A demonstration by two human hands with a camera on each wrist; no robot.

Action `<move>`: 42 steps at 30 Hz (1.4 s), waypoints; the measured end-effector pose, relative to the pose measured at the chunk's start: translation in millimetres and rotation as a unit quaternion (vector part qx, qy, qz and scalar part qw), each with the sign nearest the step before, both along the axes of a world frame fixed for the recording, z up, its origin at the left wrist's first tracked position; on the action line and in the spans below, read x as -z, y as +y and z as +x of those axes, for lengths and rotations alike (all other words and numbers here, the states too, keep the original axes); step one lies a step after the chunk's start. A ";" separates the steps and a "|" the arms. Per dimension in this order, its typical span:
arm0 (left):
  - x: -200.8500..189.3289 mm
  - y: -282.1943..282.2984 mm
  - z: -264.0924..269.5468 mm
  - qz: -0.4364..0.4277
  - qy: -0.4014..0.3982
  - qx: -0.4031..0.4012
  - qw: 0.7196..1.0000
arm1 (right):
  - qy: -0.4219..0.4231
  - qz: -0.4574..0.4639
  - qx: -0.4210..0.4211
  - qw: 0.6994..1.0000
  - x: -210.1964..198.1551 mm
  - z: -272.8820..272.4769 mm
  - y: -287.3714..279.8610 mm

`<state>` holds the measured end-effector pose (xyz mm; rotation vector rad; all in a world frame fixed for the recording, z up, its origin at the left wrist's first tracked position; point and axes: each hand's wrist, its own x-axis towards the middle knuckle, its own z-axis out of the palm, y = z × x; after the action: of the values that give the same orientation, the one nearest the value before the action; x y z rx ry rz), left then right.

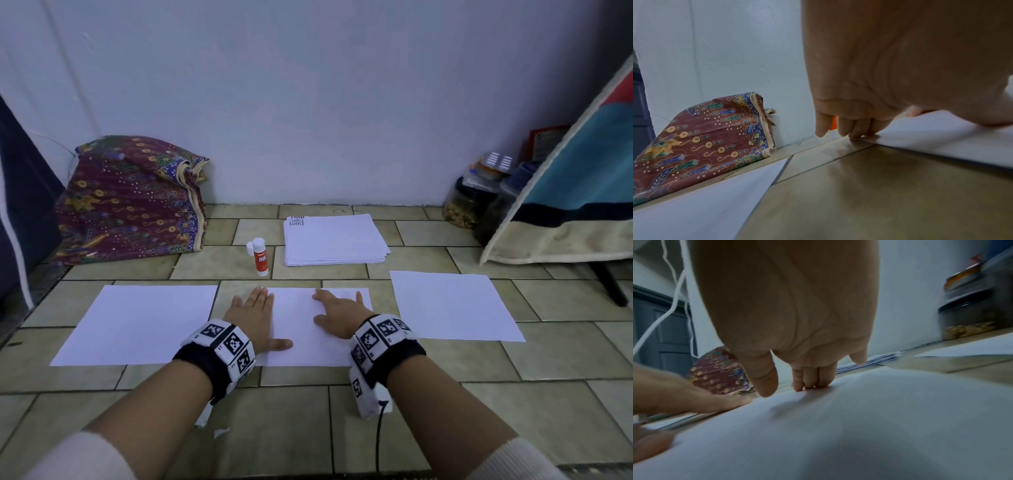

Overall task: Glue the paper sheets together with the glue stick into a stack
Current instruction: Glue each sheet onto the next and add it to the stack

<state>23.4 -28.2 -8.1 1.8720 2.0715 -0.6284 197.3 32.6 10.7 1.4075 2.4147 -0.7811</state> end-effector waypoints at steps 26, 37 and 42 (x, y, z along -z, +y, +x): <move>-23.7 -6.7 33.9 0.051 -0.077 0.096 0.991 | -0.125 0.125 0.075 0.981 -1.5 -6.4 -3.6; -20.4 -1.3 20.9 0.064 -0.055 0.026 0.996 | -0.010 0.010 -0.095 0.995 -3.3 -37.5 -8.3; 0.9 1.6 11.0 0.014 -0.050 0.013 0.999 | 0.025 0.004 -0.096 0.995 -5.0 -37.2 -6.6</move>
<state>34.4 -26.6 -8.9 1.9087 2.0060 -0.5042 160.0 26.0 15.7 1.1499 2.5461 -0.7666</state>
